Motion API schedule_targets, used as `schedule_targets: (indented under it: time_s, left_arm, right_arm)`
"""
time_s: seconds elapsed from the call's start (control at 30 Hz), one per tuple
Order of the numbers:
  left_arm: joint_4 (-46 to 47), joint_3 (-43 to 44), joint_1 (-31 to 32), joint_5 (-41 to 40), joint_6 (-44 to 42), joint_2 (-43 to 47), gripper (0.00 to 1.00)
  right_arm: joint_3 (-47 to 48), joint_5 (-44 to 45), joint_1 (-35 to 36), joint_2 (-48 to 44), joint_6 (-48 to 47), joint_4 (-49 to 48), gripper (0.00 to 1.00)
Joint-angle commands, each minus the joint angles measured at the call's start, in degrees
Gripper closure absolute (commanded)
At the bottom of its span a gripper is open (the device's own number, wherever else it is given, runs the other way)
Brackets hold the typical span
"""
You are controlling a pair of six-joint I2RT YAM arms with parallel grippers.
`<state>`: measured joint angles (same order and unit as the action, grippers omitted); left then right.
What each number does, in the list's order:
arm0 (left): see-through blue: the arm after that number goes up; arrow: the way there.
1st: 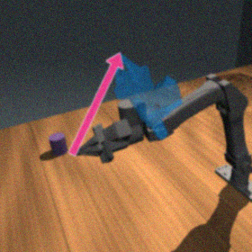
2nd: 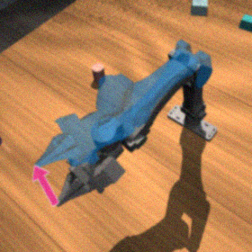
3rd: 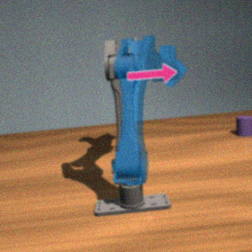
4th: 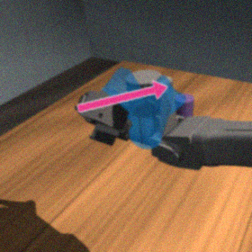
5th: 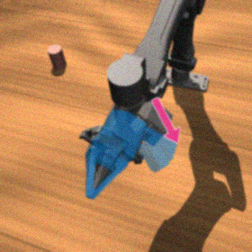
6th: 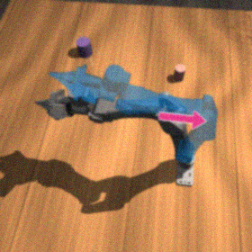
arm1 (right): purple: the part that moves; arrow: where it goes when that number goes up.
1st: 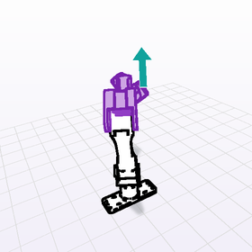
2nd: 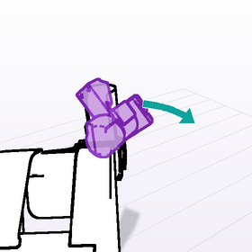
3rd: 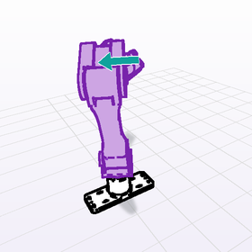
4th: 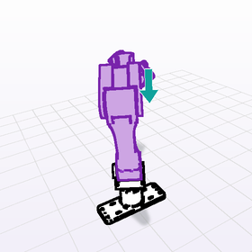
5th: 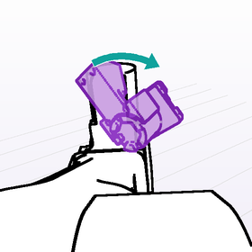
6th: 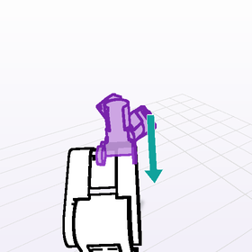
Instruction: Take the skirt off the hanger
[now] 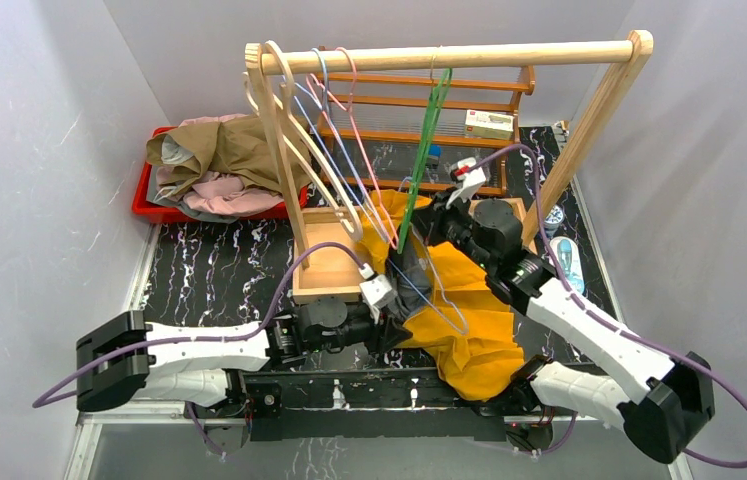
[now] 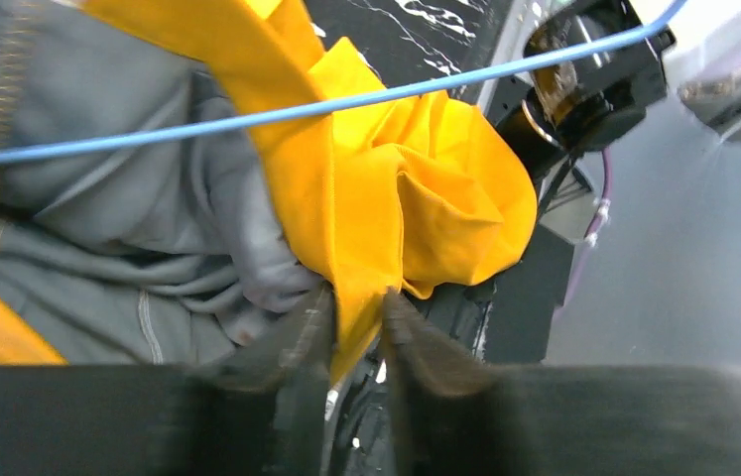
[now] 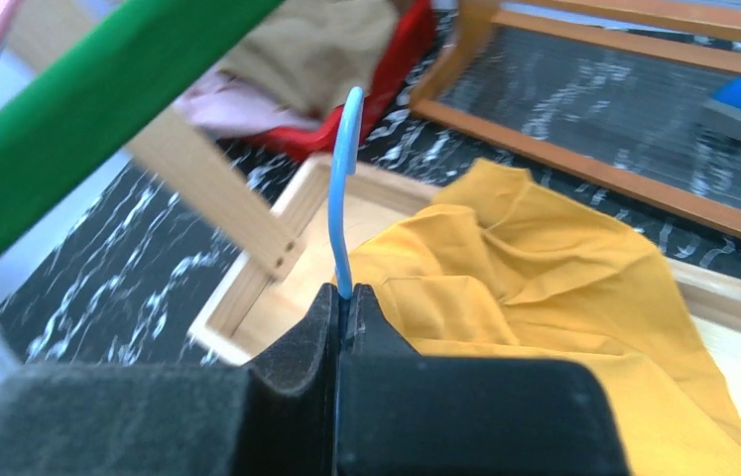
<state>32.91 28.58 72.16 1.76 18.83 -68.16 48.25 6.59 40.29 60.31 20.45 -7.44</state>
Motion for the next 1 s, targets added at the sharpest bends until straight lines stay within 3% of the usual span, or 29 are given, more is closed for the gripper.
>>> schedule_targets:
  time_s: [0.0, 0.07, 0.2, 0.27, 0.4, 0.53, 0.67, 0.77, 0.97]
  left_arm:
    - [-4.6, -1.9, -0.7, -8.4, -1.6, 5.1, 0.58]
    - [-4.7, -3.8, -1.1, -10.8, 0.4, 6.4, 0.41]
    - [-6.6, -6.1, -1.8, -14.8, 4.2, 8.9, 0.22]
    - [-9.7, -5.9, -2.1, -17.4, 5.7, 10.3, 0.17]
    - [-17.7, -5.3, -4.9, -21.4, 9.4, 13.7, 0.13]
    - [-24.5, -5.6, -10.6, -19.5, 12.8, 18.4, 0.13]
    - [-22.7, -8.0, -13.5, -13.3, 9.8, 24.7, 0.12]
    - [-23.6, -8.6, -13.8, -13.4, 8.7, 27.3, 0.11]
    - [-24.8, -9.0, -14.2, -20.1, 14.2, 27.4, 0.09]
  right_arm:
    - [-3.5, -19.9, -0.3, -4.6, -8.0, -1.5, 1.0]
    - [-4.3, -23.7, -0.3, -4.6, -10.2, 0.6, 1.0]
    - [-5.7, -26.4, -0.3, -5.4, -10.3, 3.1, 1.0]
    - [-5.9, -27.4, -0.3, -5.8, -9.7, 3.8, 1.0]
    - [-1.2, -27.8, -0.3, -5.1, -9.5, 11.1, 1.0]
    - [2.8, -28.7, -0.3, -5.9, -11.8, 21.9, 1.0]
    - [3.3, -30.9, -0.3, -8.5, -13.0, 27.6, 1.0]
    - [3.1, -31.5, -0.3, -10.6, -10.9, 30.4, 1.0]
    - [6.4, -20.4, -0.3, -16.8, -1.9, 38.6, 1.0]
